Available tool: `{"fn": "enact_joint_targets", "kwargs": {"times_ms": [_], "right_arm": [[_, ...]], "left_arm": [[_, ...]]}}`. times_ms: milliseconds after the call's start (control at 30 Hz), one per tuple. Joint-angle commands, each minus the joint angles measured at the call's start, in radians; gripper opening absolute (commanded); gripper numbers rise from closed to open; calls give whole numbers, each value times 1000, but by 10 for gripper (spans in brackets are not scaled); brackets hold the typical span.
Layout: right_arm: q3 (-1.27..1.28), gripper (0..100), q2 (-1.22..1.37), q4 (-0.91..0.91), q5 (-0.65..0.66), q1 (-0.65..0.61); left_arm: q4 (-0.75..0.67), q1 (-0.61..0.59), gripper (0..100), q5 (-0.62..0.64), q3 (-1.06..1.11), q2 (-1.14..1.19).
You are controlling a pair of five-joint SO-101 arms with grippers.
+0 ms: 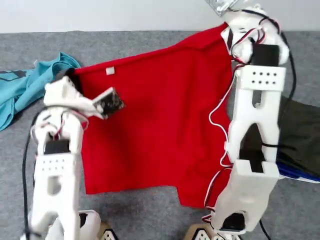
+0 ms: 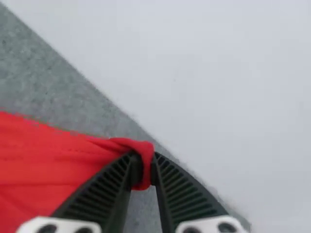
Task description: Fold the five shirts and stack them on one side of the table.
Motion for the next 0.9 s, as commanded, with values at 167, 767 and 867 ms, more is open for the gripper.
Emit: {"fn": "enact_joint_targets", "kwargs": {"times_ms": [167, 767, 867], "right_arm": [[-9, 10, 38, -151, -6, -10], [-31, 10, -61, 535, -5, -4], [-31, 10, -102, 648, -6, 15]], "left_arm": [[-25, -3, 5, 29, -295, 307], [776, 20, 5, 31, -315, 230], [872, 20, 5, 31, -318, 230]]}}
